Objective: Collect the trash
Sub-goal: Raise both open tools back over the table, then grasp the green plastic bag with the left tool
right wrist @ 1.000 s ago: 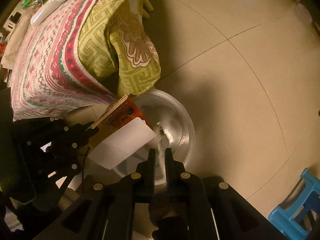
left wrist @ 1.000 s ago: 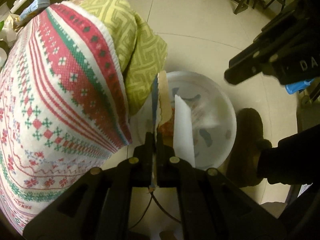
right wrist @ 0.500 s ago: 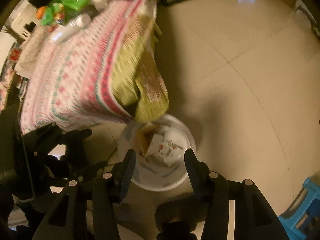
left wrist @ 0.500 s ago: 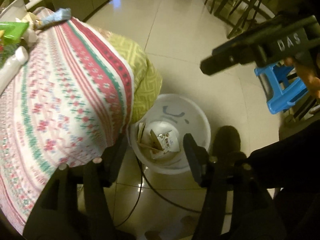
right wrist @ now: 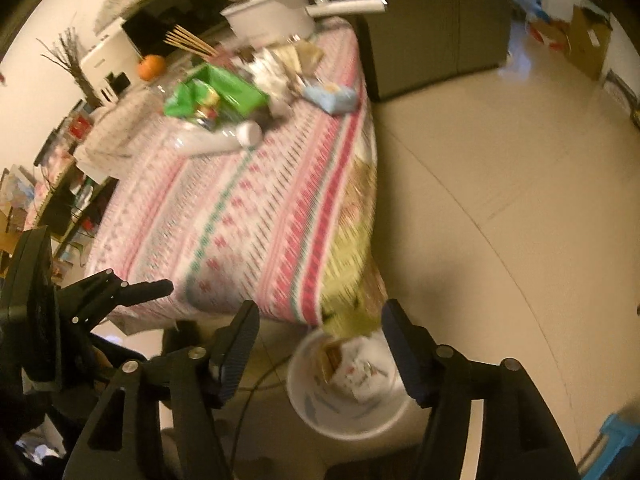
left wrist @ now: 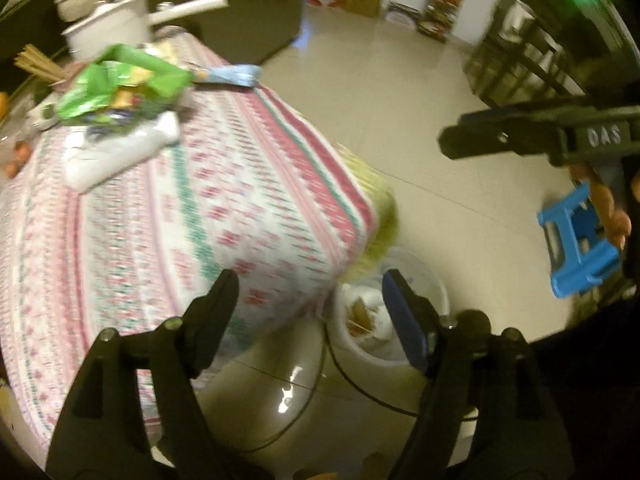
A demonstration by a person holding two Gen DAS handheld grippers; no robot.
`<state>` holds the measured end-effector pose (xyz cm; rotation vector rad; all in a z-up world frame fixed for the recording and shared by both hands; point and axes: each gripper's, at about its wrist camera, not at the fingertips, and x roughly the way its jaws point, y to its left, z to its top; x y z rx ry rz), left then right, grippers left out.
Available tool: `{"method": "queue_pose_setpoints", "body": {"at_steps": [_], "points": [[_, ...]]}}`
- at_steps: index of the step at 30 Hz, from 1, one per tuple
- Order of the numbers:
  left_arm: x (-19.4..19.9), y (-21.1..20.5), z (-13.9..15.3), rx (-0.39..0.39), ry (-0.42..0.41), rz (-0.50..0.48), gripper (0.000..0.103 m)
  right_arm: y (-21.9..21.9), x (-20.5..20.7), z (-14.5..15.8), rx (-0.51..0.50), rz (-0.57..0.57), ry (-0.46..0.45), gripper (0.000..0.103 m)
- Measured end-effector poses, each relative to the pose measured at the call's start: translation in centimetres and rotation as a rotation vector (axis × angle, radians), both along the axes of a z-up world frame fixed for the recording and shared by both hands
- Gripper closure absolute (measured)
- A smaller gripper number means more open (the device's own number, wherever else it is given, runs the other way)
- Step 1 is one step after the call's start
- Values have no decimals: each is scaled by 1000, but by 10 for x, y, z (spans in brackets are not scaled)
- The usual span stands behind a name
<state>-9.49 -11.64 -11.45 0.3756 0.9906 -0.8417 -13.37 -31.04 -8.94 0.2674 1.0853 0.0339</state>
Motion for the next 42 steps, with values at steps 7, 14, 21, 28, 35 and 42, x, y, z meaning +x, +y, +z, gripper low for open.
{"method": "queue_pose_setpoints", "body": {"at_steps": [7, 14, 21, 28, 35, 42], "points": [[39, 27, 11, 8, -70, 148, 22, 21, 31, 10, -1, 18, -63, 30], [85, 41, 19, 65, -178, 266, 20, 36, 65, 3, -22, 22, -81, 27], [135, 51, 27, 38, -158, 367, 20, 41, 93, -11, -34, 15, -59, 26], [184, 60, 25, -34, -92, 430, 20, 45, 111, -26, -34, 23, -27, 26], [206, 69, 30, -172, -26, 483, 21, 48, 122, -35, -41, 36, -5, 26], [212, 44, 49, -110, -148, 430, 21, 46, 125, -43, -37, 36, 16, 26]]}}
